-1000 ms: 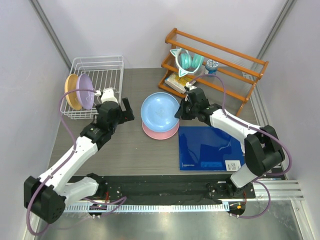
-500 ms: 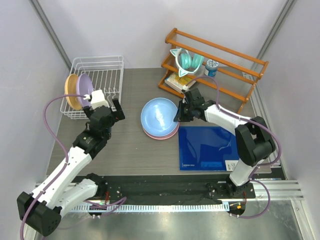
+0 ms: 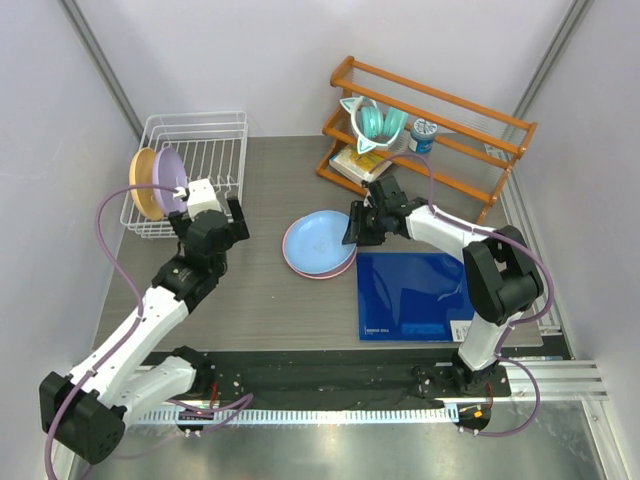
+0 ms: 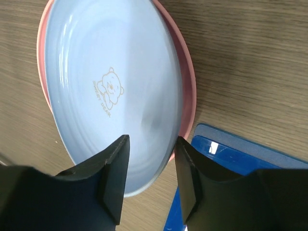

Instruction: Unload the plates from the dish rack

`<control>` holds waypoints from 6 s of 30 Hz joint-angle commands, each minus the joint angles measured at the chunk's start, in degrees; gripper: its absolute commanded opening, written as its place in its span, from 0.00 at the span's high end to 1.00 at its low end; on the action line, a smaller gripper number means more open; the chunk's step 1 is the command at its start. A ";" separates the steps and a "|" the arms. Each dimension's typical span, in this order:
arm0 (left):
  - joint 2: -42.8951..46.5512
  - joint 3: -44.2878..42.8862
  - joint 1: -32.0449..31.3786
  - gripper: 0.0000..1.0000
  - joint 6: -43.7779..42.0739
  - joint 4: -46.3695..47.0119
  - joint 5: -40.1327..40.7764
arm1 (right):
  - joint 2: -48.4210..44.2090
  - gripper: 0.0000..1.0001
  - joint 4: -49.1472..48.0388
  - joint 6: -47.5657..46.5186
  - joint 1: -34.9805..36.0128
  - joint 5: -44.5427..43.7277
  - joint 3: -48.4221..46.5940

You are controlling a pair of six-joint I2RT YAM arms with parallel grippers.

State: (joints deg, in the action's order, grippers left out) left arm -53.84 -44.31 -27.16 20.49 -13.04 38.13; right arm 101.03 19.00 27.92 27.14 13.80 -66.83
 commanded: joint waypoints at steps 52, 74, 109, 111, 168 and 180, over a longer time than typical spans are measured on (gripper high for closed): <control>-40.73 -23.01 30.41 0.42 -9.77 16.91 1.07 | -6.55 0.43 5.43 -7.80 -4.11 -16.44 2.58; -34.05 -23.19 28.92 1.00 -17.06 16.80 7.22 | -6.46 0.43 5.34 -8.23 -4.28 -16.44 3.63; -39.67 -19.06 16.27 1.00 -42.79 39.90 35.69 | -7.17 0.43 5.17 -8.15 -4.28 -15.56 4.07; -38.18 -18.00 14.68 1.00 -44.48 42.47 36.05 | -6.99 0.43 5.17 -8.15 -4.28 -15.30 3.90; -11.81 -2.71 2.46 1.00 15.46 5.83 -43.76 | -12.79 0.99 -13.03 -2.08 1.60 0.88 5.39; -7.25 -4.20 2.46 0.03 6.77 -2.17 -17.69 | -8.67 0.99 -1.18 -3.05 1.17 -9.05 -1.11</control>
State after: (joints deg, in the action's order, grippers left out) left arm -65.63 -46.50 -24.64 32.27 -13.93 7.16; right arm 89.91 13.54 25.61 28.64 8.86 -62.30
